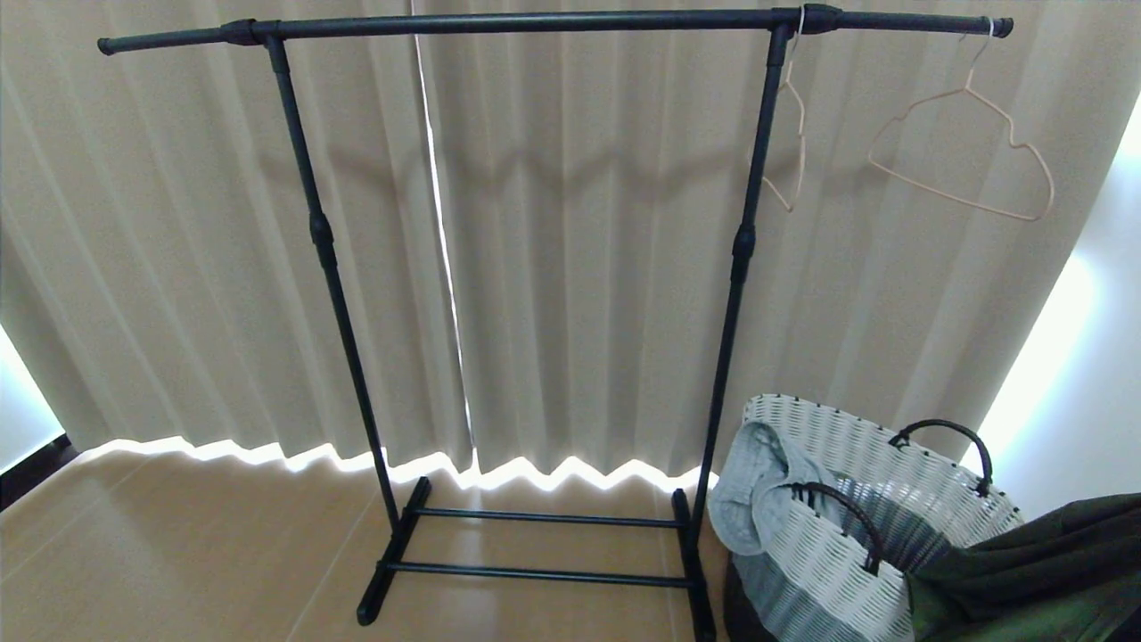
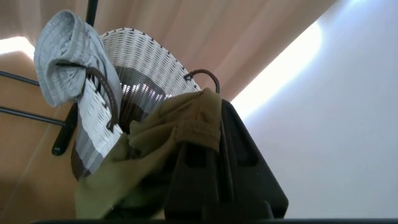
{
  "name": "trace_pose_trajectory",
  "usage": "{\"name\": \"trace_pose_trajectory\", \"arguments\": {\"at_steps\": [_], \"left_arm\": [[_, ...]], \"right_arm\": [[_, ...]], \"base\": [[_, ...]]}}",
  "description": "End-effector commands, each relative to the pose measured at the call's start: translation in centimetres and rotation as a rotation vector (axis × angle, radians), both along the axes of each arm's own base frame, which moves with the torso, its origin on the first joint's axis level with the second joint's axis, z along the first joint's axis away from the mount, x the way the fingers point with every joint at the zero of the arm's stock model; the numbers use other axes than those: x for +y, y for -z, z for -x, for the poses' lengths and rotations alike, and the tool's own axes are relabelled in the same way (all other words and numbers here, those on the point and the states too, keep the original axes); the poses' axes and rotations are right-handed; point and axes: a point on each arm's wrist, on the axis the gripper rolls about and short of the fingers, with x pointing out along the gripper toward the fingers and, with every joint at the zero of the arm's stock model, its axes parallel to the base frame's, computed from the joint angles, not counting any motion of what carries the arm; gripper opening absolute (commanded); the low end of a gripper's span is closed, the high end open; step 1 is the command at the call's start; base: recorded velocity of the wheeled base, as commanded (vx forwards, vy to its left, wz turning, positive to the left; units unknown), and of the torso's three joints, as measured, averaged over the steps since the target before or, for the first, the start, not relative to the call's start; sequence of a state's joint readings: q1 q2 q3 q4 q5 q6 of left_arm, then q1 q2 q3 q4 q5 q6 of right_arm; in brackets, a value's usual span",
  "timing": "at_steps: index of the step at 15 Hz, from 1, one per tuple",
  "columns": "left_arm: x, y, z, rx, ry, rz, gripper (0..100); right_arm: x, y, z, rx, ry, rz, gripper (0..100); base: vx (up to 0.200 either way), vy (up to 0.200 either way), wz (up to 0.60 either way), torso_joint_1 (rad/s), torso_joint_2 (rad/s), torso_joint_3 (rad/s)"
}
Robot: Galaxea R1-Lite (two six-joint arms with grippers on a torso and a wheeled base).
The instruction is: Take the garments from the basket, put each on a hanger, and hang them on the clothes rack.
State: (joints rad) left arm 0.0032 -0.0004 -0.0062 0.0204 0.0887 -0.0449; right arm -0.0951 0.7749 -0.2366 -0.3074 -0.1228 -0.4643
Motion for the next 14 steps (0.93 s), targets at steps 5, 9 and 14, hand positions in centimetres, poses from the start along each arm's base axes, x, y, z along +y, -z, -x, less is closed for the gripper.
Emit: {"name": "trace_pose_trajectory", "arguments": {"at_steps": [5,9,14], "left_arm": [[0.0,0.01,0.0,0.002,0.001,0.0,100],[0.0,0.01,0.0,0.002,0.001,0.0,100],[-0.01,0.01,0.0,0.002,0.003,-0.006,100]], "right_arm": [[0.01,0.62,0.12,0.024,0.0,-0.002,0],[0.03,0.8,0.32,0.039,-0.002,-0.002,0],[0.17,1.09,0.63,0.068,-0.029,-0.008,0]], "base": [[0.0,0.16,0.0,0.002,0.0,0.002],[0.0,0.2,0.0,0.006,0.0,0.002],[0.0,0.04,0.0,0.0,0.0,0.0]]}}
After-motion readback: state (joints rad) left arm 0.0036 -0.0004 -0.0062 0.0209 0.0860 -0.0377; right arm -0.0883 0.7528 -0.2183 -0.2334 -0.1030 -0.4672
